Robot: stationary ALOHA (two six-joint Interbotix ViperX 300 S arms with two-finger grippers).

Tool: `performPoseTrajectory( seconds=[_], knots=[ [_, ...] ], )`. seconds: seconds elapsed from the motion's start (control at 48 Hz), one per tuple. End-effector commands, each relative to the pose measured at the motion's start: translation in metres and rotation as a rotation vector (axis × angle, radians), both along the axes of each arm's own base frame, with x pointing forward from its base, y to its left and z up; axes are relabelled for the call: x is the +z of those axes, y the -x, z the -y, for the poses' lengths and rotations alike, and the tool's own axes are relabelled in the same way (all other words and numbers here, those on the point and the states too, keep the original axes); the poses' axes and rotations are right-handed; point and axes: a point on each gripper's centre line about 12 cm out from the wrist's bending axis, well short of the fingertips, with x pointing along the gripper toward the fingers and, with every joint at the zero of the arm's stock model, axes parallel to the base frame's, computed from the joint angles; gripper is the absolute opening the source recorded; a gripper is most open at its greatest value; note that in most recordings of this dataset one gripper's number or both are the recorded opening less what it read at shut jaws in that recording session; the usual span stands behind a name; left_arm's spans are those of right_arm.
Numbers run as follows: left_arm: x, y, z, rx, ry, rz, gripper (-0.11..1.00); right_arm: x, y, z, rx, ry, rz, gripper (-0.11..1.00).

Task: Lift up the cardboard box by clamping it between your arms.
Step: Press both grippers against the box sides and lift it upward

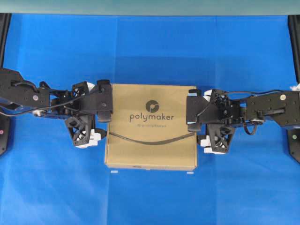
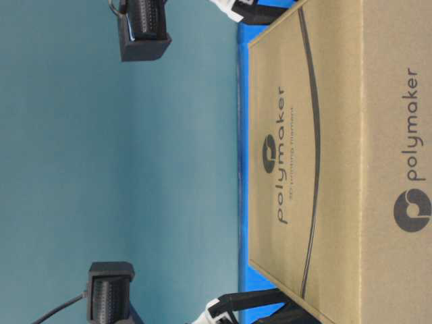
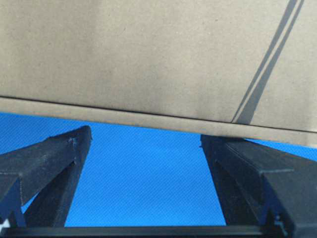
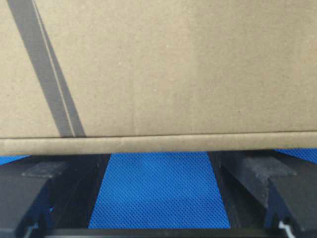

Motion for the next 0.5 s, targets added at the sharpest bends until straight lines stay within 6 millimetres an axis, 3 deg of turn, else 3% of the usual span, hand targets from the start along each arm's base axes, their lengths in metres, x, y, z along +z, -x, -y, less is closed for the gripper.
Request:
performPoseTrajectory(
  seconds=[0.0, 0.312, 0.479],
  knots=[
    [0.017, -0.009, 0.001, 0.000, -0.002, 0.061, 0.86, 0.018, -0.015, -0.003, 0.005, -0.001, 0.060, 1.00],
    [0.048, -0.014, 0.001, -0.004, -0.009, 0.113, 0.86, 0.046, -0.017, -0.006, 0.010, -0.003, 0.040, 1.00],
    [0.068, -0.012, 0.001, -0.003, -0.009, 0.095, 0.86, 0.077, -0.014, -0.006, 0.002, -0.008, 0.040, 1.00]
  ],
)
